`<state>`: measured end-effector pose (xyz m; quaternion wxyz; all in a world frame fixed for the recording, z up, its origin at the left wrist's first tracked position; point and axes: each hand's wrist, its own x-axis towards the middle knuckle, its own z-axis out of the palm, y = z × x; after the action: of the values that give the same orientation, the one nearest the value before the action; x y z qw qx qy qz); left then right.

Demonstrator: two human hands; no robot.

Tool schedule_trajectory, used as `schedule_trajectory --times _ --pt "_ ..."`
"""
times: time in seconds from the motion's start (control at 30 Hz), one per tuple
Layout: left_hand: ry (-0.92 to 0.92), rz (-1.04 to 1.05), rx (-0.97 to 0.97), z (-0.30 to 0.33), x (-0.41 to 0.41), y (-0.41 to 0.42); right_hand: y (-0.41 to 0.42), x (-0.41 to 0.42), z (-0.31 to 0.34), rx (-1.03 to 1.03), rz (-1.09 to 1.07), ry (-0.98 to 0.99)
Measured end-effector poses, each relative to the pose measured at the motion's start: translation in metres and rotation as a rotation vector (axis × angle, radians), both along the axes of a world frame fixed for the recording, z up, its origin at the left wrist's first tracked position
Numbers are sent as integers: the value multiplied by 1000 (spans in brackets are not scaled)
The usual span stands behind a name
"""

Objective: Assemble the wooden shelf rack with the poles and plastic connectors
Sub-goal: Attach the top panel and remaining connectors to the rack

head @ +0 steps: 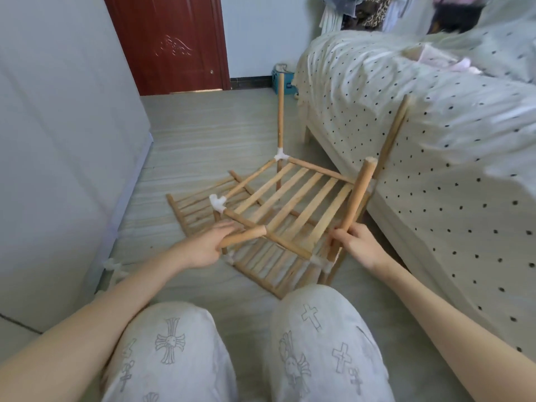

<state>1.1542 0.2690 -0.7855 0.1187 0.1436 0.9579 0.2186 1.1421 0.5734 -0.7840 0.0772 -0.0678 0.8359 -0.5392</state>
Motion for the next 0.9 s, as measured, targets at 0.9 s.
schedule_trajectory --times 0.9 --pt "490 -190 -343 -114 -4 53 21 -74 -36 -506 -873 235"
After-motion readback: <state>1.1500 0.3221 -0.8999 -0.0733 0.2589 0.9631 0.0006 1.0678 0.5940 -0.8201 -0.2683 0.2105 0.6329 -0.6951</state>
